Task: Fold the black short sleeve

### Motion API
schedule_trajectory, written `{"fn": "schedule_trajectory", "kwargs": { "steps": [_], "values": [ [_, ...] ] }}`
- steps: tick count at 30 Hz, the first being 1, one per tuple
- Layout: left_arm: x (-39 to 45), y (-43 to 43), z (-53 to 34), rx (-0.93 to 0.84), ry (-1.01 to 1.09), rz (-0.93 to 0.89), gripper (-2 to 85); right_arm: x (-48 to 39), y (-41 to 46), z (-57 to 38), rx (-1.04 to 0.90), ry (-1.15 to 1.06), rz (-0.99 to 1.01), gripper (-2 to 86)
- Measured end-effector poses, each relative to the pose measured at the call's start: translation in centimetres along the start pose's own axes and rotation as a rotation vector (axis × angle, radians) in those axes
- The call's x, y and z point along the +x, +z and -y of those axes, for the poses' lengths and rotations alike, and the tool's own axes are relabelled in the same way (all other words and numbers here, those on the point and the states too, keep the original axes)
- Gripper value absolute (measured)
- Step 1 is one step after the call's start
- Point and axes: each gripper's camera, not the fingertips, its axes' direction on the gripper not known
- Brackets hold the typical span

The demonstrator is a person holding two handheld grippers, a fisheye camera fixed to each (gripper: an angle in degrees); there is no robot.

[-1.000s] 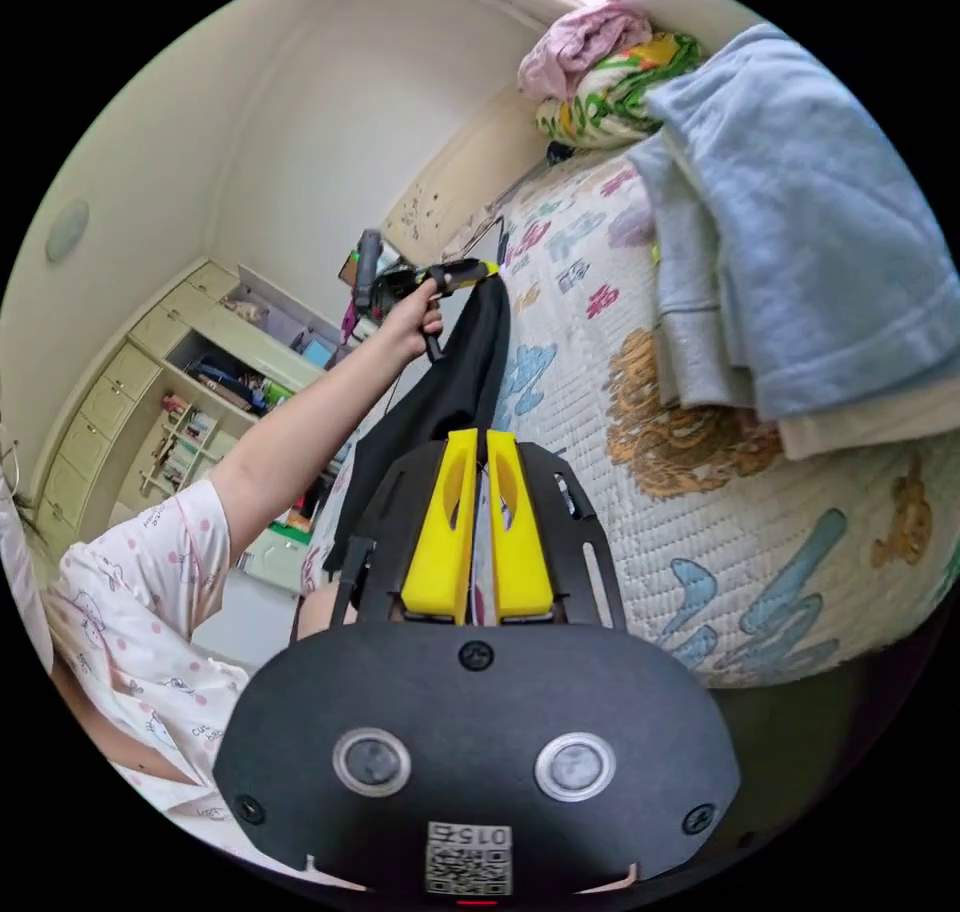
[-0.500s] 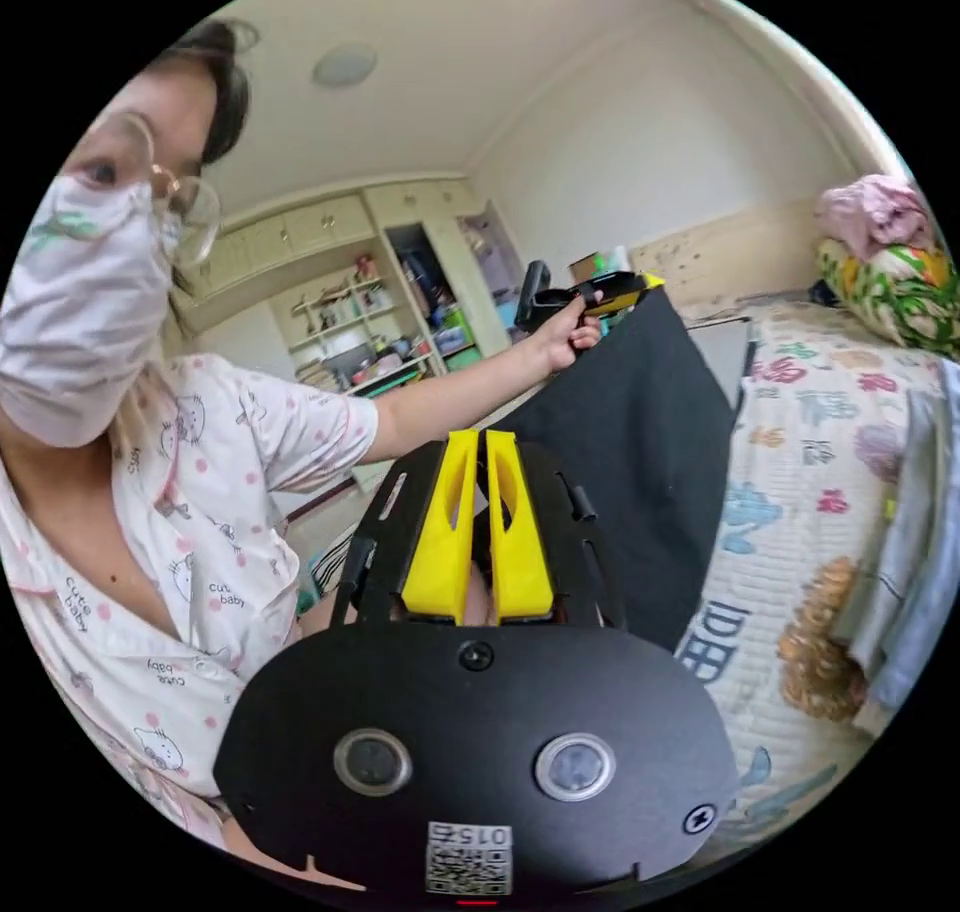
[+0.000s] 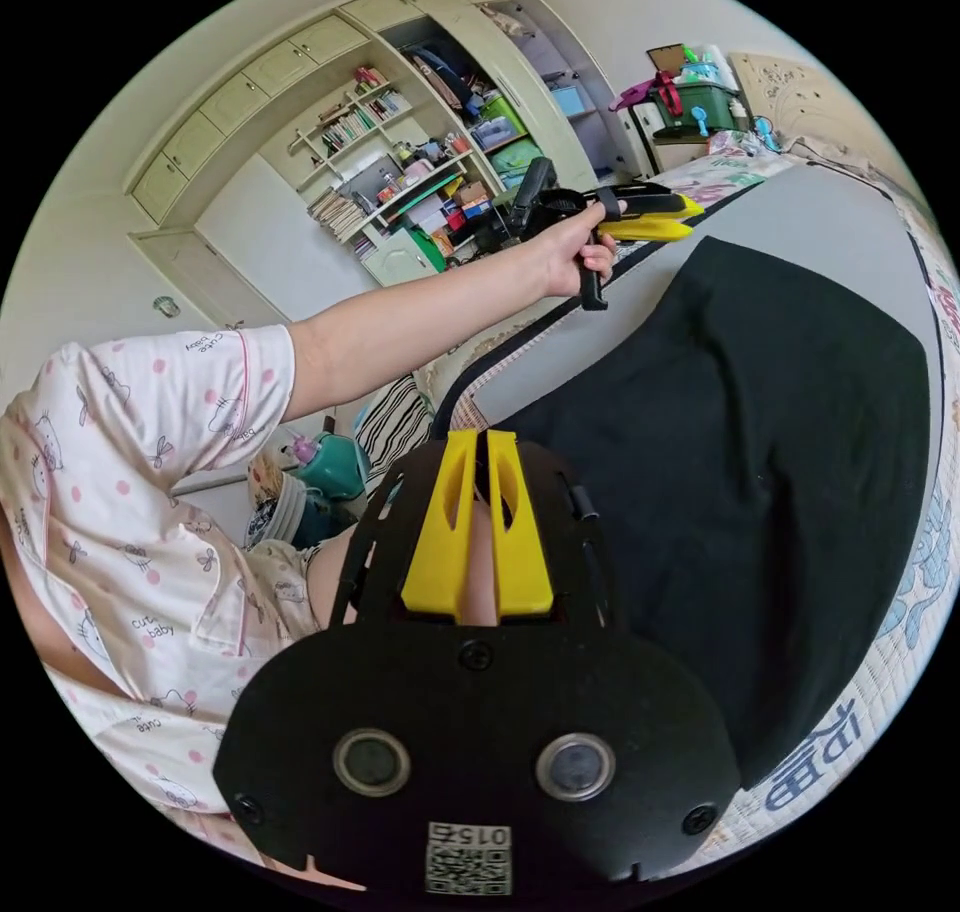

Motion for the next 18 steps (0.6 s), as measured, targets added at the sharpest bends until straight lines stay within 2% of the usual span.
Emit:
{"fn": "schedule_trajectory", "kwargs": {
  "steps": [3,7,12,14,18],
  "values": [
    [0.8,1.6,0.7,-0.099,0.059,0.002,9.4,0.9,2.1,-0.1,-0.024,-0.005,-0.008,0.6],
    [1.8,4.0,1.7,-0.23,0.143,0.114,2.9,3.2,5.3,-0.6,-0.08,0.019,-0.004,0.6],
    [2.4,3.7,2.2,-0.189,0.225,0.22,1.3,4.8,8.3,-0.9,-0.129,-0.001,-0.032,0.7],
    [2.4,4.4,1.6,-0.204,0.293,0.322,1.3,5.9,10.0,-0.8,-0.156,0.008,-0.041,0.9],
    [1.3,5.9,0.7,-0.247,0.339,0.411,1.8,7.2,13.9,-0.4,-0.249,-0.001,-0.075,1.3]
  ]
}}
